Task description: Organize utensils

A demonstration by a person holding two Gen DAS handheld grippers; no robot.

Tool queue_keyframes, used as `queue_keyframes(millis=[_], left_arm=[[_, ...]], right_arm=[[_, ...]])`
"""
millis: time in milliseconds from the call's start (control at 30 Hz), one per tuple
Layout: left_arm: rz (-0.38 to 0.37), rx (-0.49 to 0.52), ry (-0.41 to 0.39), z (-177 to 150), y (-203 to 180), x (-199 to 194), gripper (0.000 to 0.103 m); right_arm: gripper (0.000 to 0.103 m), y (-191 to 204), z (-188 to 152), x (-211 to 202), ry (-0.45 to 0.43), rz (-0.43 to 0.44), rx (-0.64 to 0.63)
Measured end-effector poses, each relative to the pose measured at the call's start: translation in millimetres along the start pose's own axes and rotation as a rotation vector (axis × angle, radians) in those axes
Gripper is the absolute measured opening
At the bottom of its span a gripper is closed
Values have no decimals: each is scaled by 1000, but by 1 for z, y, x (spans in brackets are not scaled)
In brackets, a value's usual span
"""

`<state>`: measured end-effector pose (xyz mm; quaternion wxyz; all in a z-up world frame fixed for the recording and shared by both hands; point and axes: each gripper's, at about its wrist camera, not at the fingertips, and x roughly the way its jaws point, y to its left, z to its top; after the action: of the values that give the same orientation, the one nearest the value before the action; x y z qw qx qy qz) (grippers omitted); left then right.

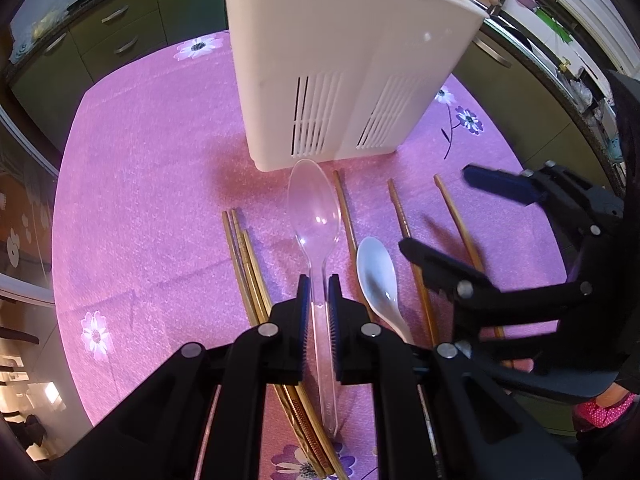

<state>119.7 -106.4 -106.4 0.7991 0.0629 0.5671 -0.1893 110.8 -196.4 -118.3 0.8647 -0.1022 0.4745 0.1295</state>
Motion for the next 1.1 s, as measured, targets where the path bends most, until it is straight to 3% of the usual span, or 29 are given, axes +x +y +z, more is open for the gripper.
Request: queue_keyframes(millis=[33, 167, 300, 400, 567, 733, 867, 900, 1000, 1100], left_arm=[[0, 1, 0, 0, 0, 0, 9], [-1, 6, -4, 0, -2, -2, 9], [-2, 8, -12, 1, -3, -4, 9], [-3, 15, -19, 0, -4, -6, 9], [-2, 23, -27, 0, -4, -9, 9], [0, 26, -33, -2, -3, -12, 9], [-7, 26, -39, -4, -2, -14, 9], [-10, 25, -41, -4, -2, -15, 9], [-16, 20, -52, -4, 0, -19, 9], [-22, 15, -63, -5, 2, -22, 9]], right_arm=[[89, -1, 0, -3, -9, -7, 3], [98, -3, -1, -19, -92, -54, 16], [99, -6, -3, -35, -165, -157, 37], [99, -16, -3, -38, -166, -95, 85], [99, -18, -8, -44, -188, -70, 92], [99, -16, -13, -43, -87, 19, 113], [99, -9, -13, -41, 50, 133, 120], [95, -4, -13, -40, 69, 144, 110], [72, 5, -14, -28, 167, 230, 119], [66, 15, -16, -15, 234, 242, 111]])
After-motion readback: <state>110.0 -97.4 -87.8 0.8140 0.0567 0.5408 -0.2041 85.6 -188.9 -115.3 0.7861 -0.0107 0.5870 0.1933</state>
